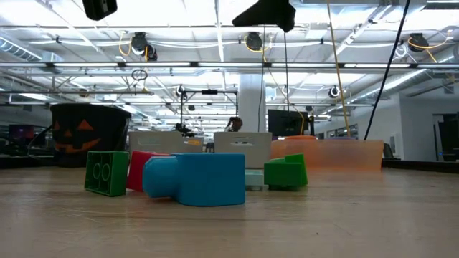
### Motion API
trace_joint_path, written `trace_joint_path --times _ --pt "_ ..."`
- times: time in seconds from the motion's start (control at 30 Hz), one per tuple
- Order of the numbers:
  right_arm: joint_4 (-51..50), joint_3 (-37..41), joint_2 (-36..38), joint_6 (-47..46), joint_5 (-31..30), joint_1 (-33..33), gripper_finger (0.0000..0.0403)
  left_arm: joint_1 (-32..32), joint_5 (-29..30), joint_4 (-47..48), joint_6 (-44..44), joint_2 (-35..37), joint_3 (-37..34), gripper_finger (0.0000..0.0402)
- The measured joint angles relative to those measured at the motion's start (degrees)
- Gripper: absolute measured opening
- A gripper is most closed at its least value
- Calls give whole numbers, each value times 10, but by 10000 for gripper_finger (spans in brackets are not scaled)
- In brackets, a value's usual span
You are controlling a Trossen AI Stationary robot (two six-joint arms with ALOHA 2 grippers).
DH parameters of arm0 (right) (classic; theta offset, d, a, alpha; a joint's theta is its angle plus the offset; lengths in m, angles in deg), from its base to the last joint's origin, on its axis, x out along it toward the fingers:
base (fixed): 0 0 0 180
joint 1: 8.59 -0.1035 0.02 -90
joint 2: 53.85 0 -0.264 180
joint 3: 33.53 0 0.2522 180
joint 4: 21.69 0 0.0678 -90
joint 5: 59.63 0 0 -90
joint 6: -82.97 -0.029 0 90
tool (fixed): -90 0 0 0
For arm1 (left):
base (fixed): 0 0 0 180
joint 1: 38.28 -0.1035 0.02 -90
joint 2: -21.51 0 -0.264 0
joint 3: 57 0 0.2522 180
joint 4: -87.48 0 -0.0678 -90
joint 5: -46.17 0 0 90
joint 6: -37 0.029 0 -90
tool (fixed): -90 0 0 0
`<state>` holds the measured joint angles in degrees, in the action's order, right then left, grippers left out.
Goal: Pick & Place Toys
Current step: Put the green game piece into the left gray bin
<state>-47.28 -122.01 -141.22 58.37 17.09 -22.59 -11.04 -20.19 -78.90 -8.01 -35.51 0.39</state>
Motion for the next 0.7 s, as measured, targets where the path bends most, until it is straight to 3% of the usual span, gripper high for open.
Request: trace_joint_path --times 0.33,0.7 --pt "-5 0 0 -1 45 0 329 0 4 0 0 0 0 223" --pt "-9 0 0 2 44 -22 329 0 16 -2 3 0 0 223"
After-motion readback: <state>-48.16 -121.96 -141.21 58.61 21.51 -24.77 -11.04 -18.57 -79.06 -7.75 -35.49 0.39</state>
